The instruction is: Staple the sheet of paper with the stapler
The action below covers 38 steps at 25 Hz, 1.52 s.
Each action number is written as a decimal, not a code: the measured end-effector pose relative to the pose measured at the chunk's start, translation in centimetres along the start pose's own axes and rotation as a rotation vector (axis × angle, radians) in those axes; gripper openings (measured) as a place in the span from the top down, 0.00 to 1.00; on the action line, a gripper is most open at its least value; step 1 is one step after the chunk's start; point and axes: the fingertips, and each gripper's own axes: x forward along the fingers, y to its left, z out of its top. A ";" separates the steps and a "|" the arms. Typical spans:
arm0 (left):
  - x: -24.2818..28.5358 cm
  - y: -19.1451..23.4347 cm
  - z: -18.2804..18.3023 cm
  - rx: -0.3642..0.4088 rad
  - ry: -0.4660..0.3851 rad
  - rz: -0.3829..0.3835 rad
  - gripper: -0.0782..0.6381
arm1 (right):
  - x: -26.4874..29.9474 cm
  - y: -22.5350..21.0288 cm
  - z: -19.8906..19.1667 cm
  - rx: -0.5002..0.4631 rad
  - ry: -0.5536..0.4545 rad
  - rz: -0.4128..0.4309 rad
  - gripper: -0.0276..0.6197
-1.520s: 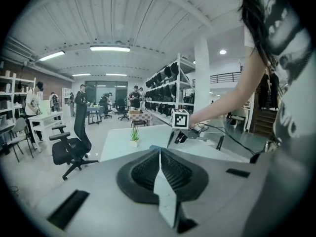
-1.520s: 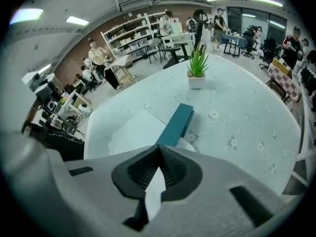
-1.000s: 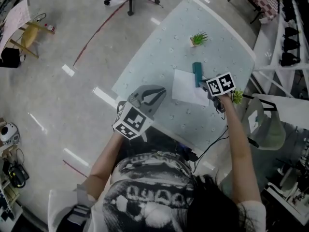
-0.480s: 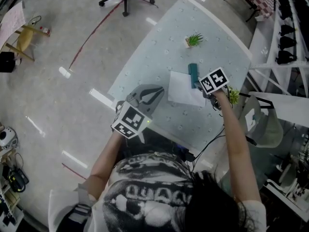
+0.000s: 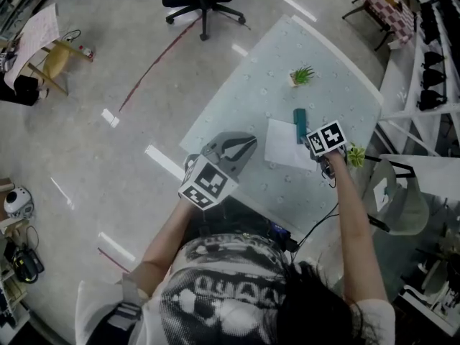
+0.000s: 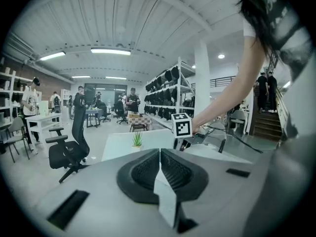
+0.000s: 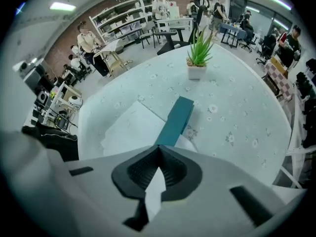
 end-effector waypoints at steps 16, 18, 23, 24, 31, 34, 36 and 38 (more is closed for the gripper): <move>-3.4 -3.2 0.8 0.109 0.008 -0.189 0.88 | -5.2 2.6 -1.2 0.364 -0.501 -0.133 0.96; -3.7 -3.7 0.2 0.115 0.009 -0.222 0.88 | -6.3 4.0 -1.7 0.413 -0.575 -0.134 0.96; -4.2 -5.1 -1.5 0.128 0.036 -0.289 0.88 | -8.2 8.1 -3.2 0.488 -0.717 -0.140 0.96; -4.3 -5.4 -1.8 0.130 0.039 -0.299 0.88 | -8.5 8.9 -3.6 0.501 -0.740 -0.140 0.96; -5.5 -7.3 -3.3 0.124 0.065 -0.325 0.88 | -10.6 14.4 -5.8 0.569 -0.873 -0.146 0.96; -5.9 -8.5 -3.5 0.135 0.067 -0.324 0.88 | -11.7 16.6 -6.7 0.578 -0.924 -0.144 0.96; -6.2 -9.6 -3.4 0.146 0.064 -0.320 0.88 | -12.4 17.9 -7.6 0.569 -0.949 -0.142 0.96; -6.6 -10.9 -3.5 0.154 0.065 -0.314 0.88 | -12.9 19.3 -8.6 0.555 -0.972 -0.138 0.96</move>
